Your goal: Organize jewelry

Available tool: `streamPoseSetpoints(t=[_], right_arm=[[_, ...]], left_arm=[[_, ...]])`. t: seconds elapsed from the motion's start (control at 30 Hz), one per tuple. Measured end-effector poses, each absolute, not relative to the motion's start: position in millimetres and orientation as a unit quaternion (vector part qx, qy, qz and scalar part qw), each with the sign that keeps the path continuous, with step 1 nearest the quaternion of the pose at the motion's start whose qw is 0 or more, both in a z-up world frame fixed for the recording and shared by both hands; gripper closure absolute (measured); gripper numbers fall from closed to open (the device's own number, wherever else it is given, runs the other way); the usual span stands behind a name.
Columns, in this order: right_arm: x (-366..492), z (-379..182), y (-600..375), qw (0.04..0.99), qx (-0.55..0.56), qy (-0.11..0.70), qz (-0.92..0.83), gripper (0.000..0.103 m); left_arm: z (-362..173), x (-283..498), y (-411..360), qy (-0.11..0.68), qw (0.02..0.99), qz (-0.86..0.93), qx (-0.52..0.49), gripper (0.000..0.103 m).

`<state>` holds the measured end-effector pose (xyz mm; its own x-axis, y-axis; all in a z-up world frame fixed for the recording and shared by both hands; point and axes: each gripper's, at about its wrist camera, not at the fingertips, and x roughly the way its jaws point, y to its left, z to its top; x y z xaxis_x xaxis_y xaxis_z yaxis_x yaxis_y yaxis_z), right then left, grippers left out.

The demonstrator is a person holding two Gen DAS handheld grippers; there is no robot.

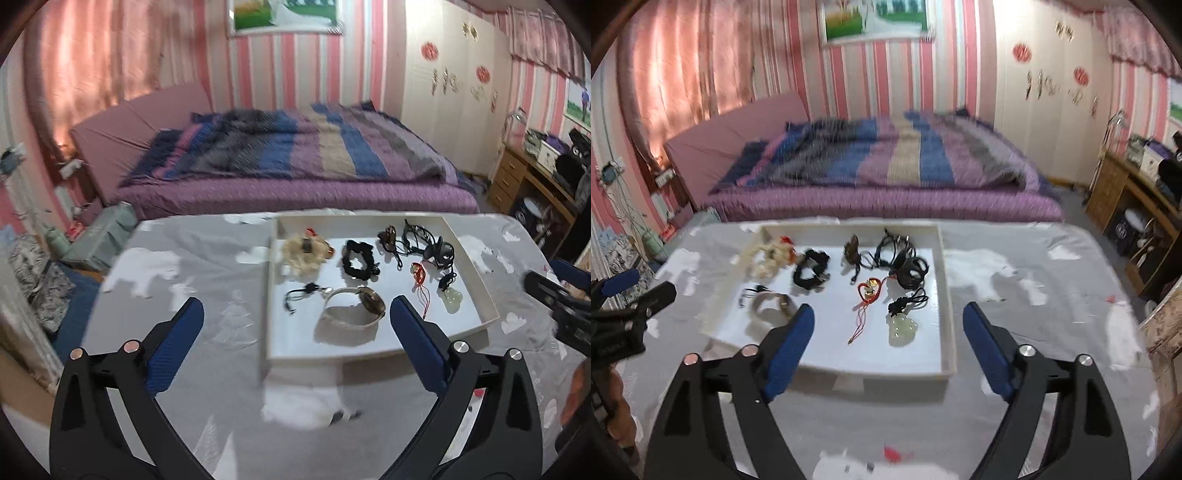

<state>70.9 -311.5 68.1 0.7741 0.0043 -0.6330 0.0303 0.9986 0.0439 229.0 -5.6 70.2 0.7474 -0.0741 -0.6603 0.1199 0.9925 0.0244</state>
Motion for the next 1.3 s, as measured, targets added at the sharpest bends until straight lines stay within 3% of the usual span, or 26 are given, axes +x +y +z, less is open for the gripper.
streamPoseSetpoints(t=[0.2, 0.27, 0.53, 0.93, 1.3], right_arm=[[-3.6, 100.5, -300.9, 0.955, 0.024, 0.297, -0.007, 0.012], [-21.0, 103.7, -296.8, 0.956, 0.021, 0.291, -0.014, 0.002], [-91.3, 86.8, -282.7, 0.967, 0.021, 0.253, -0.024, 0.002], [-122.9, 61.7, -290.6, 0.964, 0.026, 0.26, -0.053, 0.002], [-125.7, 57.9, -289.2, 0.963, 0.028, 0.263, -0.055, 0.002]], left_arm=[[91.7, 168.6, 12.8, 0.325, 0.945, -0.032, 0.03, 0.003], [93.8, 149.9, 16.7, 0.32, 0.946, -0.031, 0.027, 0.003], [77.2, 89.3, 27.3, 0.311, 0.95, -0.018, 0.022, 0.003], [58.3, 27.7, 25.6, 0.272, 0.962, 0.007, 0.026, 0.003], [58.7, 24.9, 21.5, 0.268, 0.963, 0.004, 0.03, 0.003]])
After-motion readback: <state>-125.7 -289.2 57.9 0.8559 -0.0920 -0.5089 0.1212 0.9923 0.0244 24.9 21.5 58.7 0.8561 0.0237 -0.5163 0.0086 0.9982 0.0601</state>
